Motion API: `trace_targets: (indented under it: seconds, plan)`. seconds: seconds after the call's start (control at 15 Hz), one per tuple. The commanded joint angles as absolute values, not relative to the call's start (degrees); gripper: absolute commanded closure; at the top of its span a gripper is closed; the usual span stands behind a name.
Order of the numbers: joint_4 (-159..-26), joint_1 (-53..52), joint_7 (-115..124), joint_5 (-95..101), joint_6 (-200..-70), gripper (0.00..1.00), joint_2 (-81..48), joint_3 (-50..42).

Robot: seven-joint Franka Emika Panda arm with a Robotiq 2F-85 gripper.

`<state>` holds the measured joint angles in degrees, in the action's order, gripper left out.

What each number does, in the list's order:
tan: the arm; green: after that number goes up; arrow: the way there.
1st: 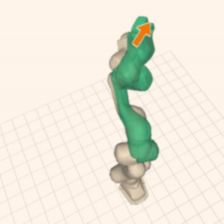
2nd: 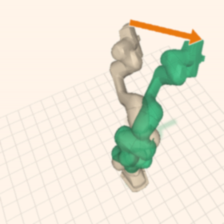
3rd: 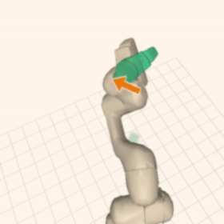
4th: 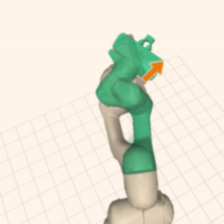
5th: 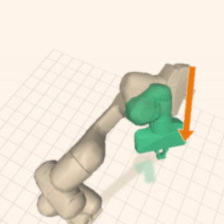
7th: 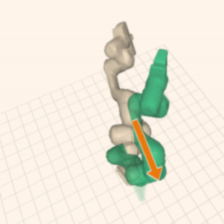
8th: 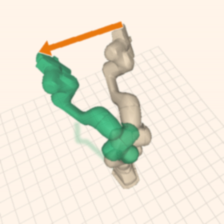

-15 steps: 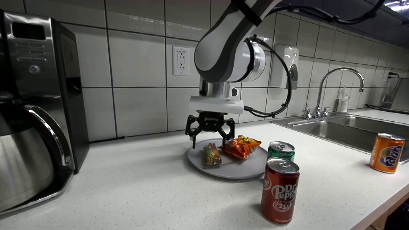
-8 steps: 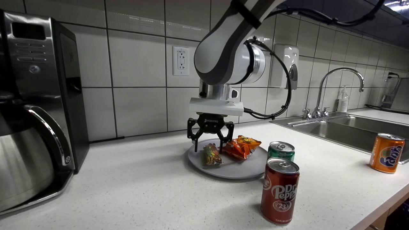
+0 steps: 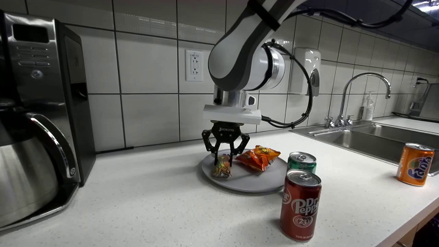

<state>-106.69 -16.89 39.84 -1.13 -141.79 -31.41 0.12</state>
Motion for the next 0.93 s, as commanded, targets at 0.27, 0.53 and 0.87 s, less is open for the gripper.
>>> trace_targets:
  seconds: [0.27, 0.53, 0.87]
  plan:
    - [-101.5, -16.72, 37.6, 0.11, -139.23, 0.83, -32.09, 0.08]
    - [-95.85, -15.97, 33.88, -0.37, -137.42, 0.83, -34.83, 0.8]
    - [-84.55, -15.57, 27.06, -0.76, -132.77, 0.83, -41.84, 1.22]
